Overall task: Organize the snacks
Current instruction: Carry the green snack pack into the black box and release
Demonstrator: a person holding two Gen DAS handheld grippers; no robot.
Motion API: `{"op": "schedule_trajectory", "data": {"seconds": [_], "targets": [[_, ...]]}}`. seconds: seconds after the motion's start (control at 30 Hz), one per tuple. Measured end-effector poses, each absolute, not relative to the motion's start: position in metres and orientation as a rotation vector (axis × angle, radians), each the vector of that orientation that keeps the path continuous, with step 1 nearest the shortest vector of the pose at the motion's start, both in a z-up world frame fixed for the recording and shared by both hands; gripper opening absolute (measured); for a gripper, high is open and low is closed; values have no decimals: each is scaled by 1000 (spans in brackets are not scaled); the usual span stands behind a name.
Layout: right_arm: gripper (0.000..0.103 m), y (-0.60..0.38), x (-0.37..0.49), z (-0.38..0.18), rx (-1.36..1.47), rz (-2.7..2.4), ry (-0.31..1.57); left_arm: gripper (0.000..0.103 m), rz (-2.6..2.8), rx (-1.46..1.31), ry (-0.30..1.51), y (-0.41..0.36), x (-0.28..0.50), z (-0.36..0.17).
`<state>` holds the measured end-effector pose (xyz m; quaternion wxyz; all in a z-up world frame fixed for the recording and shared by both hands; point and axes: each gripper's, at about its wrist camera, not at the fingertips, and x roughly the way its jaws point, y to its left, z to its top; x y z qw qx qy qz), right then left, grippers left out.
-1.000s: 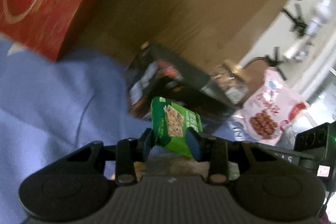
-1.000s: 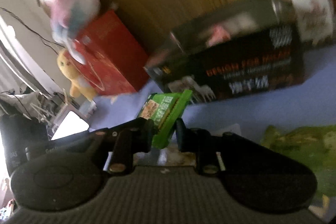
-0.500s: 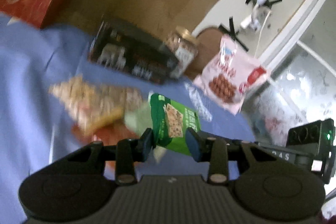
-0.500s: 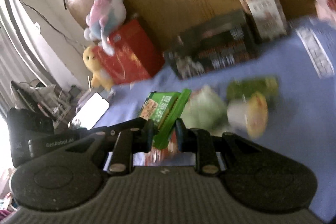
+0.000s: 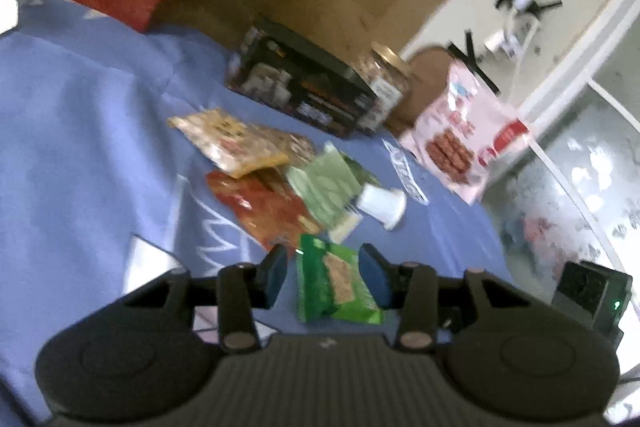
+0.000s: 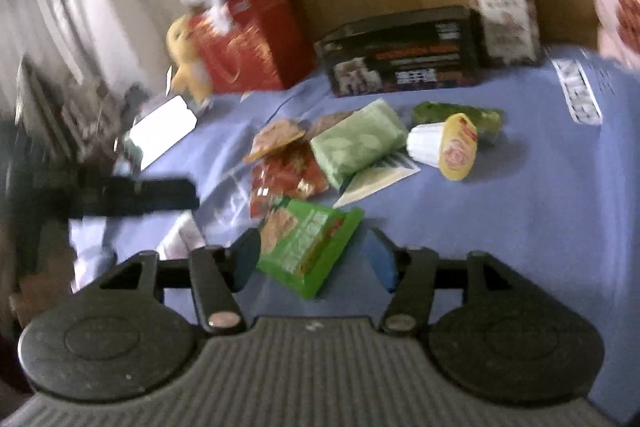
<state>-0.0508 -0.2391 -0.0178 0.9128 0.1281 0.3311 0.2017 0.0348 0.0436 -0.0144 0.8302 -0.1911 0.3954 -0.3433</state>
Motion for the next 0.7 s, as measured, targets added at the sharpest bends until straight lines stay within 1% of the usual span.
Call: {"op": "schedule_trajectory", "data": {"seconds": [0.17,0.2,0.23,0.27,0.3,0.33,0.37,0.47,0.7], "targets": [[62,-228,-48,-33,138,453,732,40,-745,-286,952,-2,44,-37],[62,-225,-47,-35,118,459,733,38,-747,-284,945,-6,44,-41],[59,-223,-49,-37,85,473,722,38,-756,-277,933,-10,42,-41],[51,-217,-50,-38,44,488,713,36,-774,-270,939,-13,42,-41],[48,-216,-52,-39,21,492,704,34,-771,-260,938,-15,41,-41],[39,-212,-51,-40,7,482,693,34,-771,-250,940,-16,41,-40],[28,-212,-48,-41,8,475,687,34,-767,-252,942,-15,42,-40],[26,-221,-38,-40,71,473,670,34,-758,-273,930,-9,46,-33],[26,-226,-28,-10,75,470,517,35,-775,-281,802,-5,65,9]]}}
